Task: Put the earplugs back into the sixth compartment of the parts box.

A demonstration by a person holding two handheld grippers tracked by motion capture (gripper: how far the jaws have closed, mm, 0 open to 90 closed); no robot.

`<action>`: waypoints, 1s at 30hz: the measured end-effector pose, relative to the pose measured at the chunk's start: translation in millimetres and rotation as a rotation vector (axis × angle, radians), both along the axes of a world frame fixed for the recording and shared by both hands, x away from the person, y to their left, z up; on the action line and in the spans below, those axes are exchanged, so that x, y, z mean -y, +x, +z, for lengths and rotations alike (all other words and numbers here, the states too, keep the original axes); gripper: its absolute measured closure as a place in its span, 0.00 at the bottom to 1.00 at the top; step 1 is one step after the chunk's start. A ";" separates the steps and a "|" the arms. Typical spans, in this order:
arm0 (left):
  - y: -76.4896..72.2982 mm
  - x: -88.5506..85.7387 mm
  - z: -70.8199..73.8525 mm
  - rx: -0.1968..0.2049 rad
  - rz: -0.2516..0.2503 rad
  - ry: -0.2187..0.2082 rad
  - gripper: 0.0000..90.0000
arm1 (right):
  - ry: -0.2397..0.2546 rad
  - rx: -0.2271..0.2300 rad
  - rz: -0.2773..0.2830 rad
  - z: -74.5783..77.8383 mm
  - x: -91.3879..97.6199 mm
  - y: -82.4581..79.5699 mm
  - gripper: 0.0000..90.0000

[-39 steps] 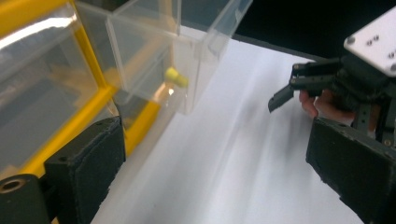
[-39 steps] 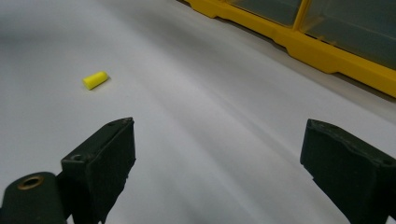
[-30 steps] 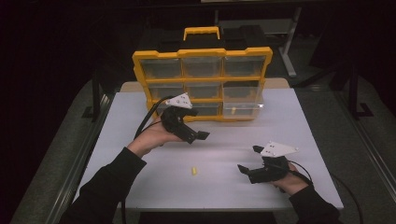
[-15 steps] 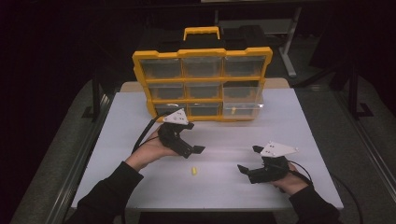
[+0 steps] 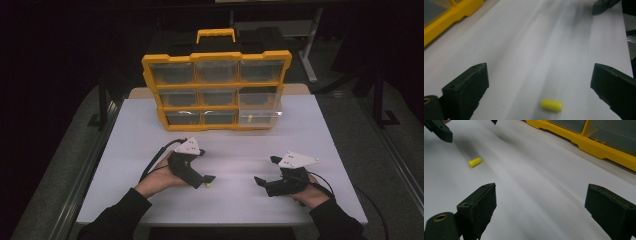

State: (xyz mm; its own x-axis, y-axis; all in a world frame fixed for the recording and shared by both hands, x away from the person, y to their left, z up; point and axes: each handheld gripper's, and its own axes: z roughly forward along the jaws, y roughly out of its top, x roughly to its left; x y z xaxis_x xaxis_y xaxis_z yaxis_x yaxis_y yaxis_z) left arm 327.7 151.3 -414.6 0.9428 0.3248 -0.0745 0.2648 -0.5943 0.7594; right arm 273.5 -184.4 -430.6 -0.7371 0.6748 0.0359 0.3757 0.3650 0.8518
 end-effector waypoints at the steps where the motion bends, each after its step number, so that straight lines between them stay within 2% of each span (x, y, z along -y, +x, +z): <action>1: -1.2 -0.7 -2.7 -0.002 -0.006 0.005 0.04 | 0.001 0.000 0.000 0.0 -0.1 -0.1 0.10; 5: -3.4 -1.7 -10.5 -0.012 -0.017 0.028 0.09 | 0.000 0.001 0.001 0.1 0.0 0.1 0.10; 7: -3.7 -2.1 -12.2 -0.012 -0.026 0.039 0.14 | 0.000 0.002 0.002 0.1 -0.1 0.0 0.11; 9: -4.2 -1.5 -15.0 -0.030 -0.037 0.038 0.17 | 0.000 0.003 0.003 0.0 -0.3 -0.2 0.10; 14: -5.7 0.8 -22.1 -0.050 -0.072 0.067 0.24 | 0.000 0.002 0.002 0.1 -0.1 -0.1 0.11; 23: -5.3 1.1 -27.2 -0.051 -0.105 0.107 0.38 | 0.001 0.004 0.006 0.1 -0.3 -0.2 0.10; 30: -6.7 1.8 -27.5 -0.038 -0.123 0.115 0.50 | -0.001 0.004 0.007 0.1 -0.5 0.0 0.10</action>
